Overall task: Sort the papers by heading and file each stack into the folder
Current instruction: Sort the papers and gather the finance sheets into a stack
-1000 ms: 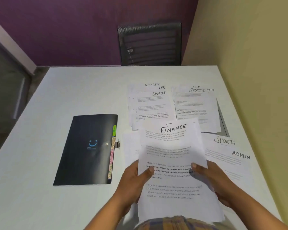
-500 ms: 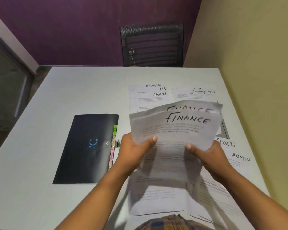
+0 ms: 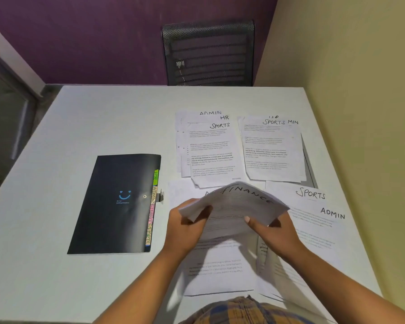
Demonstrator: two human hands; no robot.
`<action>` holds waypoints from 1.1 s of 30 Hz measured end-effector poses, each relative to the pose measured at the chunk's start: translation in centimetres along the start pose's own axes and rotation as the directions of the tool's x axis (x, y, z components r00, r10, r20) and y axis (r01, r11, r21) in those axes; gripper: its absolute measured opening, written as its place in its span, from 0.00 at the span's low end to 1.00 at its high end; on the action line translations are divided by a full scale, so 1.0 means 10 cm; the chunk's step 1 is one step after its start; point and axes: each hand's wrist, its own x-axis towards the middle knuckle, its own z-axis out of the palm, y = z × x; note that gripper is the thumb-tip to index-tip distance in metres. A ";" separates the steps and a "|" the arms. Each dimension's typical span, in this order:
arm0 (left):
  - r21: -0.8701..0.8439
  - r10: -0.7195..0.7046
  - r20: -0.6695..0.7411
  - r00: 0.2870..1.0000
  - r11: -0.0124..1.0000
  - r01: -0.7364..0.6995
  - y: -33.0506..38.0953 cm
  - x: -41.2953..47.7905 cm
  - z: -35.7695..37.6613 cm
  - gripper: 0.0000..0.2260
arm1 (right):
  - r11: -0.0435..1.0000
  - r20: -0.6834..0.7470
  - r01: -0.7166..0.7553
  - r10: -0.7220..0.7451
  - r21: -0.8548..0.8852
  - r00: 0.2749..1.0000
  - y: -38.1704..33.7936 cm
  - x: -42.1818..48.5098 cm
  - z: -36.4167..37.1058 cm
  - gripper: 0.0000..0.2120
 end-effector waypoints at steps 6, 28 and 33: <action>0.146 0.240 -0.063 0.969 0.962 -0.229 0.04 0.00 -0.03 0.21 | 0.999 -0.030 0.039 -0.039 0.000 0.999 0.01 -0.06 -0.03 0.12; -0.035 -0.041 -0.099 0.994 0.999 0.038 -0.18 0.21 -0.40 0.09 | 0.940 0.080 0.146 -0.127 -0.307 0.989 0.09 0.03 0.12 0.07; 0.034 -0.177 -0.114 0.978 0.983 0.182 -0.44 0.16 -0.61 0.05 | 0.962 0.067 0.102 -0.088 -0.255 0.994 0.12 -0.01 0.09 0.09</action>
